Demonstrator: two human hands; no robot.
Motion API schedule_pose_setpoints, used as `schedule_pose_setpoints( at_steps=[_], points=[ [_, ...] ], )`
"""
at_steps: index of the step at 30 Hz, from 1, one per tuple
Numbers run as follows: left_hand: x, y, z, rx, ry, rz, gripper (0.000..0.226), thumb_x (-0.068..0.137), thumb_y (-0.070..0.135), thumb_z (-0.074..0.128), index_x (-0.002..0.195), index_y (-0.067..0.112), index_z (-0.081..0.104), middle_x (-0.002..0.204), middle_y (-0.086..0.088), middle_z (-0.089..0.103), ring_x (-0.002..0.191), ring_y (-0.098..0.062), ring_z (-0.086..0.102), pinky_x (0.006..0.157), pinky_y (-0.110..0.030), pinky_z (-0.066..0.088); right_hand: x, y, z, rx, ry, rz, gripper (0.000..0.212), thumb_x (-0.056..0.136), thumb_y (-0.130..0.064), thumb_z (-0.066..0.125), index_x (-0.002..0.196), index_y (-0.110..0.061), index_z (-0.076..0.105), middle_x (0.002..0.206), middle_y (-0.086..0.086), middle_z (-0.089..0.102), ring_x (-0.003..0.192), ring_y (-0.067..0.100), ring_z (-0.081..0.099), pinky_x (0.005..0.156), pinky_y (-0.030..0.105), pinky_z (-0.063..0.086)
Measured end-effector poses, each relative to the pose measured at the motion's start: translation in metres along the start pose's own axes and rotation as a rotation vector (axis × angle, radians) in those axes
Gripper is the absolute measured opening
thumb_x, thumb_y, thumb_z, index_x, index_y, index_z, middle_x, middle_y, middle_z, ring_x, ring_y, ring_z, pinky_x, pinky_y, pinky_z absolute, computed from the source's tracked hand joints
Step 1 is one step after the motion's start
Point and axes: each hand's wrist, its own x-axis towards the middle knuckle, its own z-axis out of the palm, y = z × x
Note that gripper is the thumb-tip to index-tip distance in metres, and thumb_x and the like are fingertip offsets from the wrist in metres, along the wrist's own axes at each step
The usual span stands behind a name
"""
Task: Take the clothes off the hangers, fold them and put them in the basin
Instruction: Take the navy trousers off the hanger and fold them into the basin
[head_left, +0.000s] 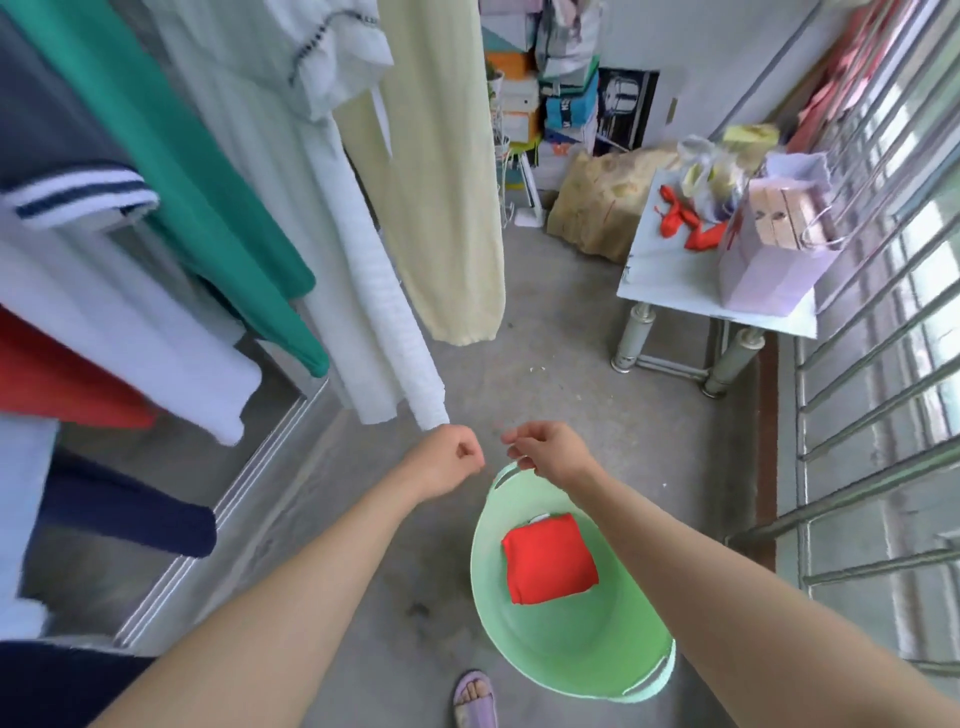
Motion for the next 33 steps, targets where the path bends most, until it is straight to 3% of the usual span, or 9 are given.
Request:
schedule_pose_setpoints(
  at_steps=[5,8,14,17,20,25,33],
  points=[
    [-0.069,0.004,-0.047,-0.037,0.213,-0.050,0.017,0.082,0.020,0.064,0.066,0.026,0.062,0.075,-0.001,0.067,0.081,-0.024,0.065,0.078,-0.036,0.052,-0.040,-0.065,0.020,0.004,-0.107,-0.180,0.028,0.089,0.001,0.043,0.095,-0.010,0.068,0.070,-0.003,0.061,0.049,-0.001,0.055,0.050,0.007,0.040],
    [-0.118,0.014,-0.072,-0.027,0.341,-0.042,0.010,0.086,0.020,0.061,0.078,0.018,0.067,0.079,0.002,0.066,0.075,-0.016,0.061,0.068,-0.019,0.047,-0.070,-0.101,0.035,-0.019,-0.179,-0.304,0.028,0.089,0.000,0.042,0.093,-0.012,0.067,0.072,-0.004,0.063,0.059,0.009,0.054,0.055,0.010,0.043],
    [-0.242,0.013,-0.124,-0.013,0.609,-0.026,0.010,0.084,0.019,0.063,0.074,0.024,0.065,0.079,0.005,0.069,0.078,-0.013,0.064,0.077,-0.034,0.053,-0.126,-0.176,0.096,-0.047,-0.305,-0.580,0.025,0.091,-0.001,0.045,0.093,-0.010,0.068,0.074,-0.001,0.065,0.060,0.011,0.054,0.058,0.009,0.044],
    [-0.319,0.003,-0.150,-0.012,0.753,-0.054,0.016,0.085,0.015,0.063,0.073,0.025,0.064,0.081,0.006,0.069,0.081,-0.011,0.064,0.080,-0.029,0.052,-0.167,-0.213,0.142,-0.033,-0.422,-0.720,0.026,0.091,0.000,0.044,0.093,-0.010,0.068,0.073,-0.001,0.064,0.061,0.010,0.054,0.060,0.015,0.046],
    [-0.385,0.000,-0.171,0.012,0.884,-0.089,0.021,0.087,0.012,0.061,0.072,0.027,0.062,0.081,0.007,0.069,0.078,-0.005,0.062,0.076,-0.019,0.048,-0.208,-0.243,0.176,0.020,-0.517,-0.855,0.027,0.091,0.006,0.043,0.092,-0.004,0.067,0.071,0.003,0.063,0.054,0.001,0.054,0.058,0.009,0.044],
    [-0.481,-0.003,-0.199,0.075,1.106,-0.085,0.011,0.087,0.007,0.062,0.078,0.014,0.065,0.077,0.005,0.071,0.073,-0.009,0.067,0.074,-0.023,0.052,-0.277,-0.290,0.225,0.087,-0.675,-1.081,0.031,0.091,0.008,0.043,0.085,-0.011,0.067,0.068,-0.001,0.064,0.054,-0.002,0.055,0.059,0.012,0.045],
    [-0.592,0.011,-0.266,0.171,1.497,0.084,0.015,0.086,0.005,0.060,0.079,0.018,0.064,0.070,0.007,0.068,0.066,-0.010,0.064,0.070,-0.026,0.053,-0.380,-0.380,0.277,0.251,-0.567,-1.313,0.031,0.088,0.004,0.044,0.100,-0.016,0.065,0.083,-0.009,0.064,0.065,0.001,0.057,0.059,0.013,0.047]
  ],
)
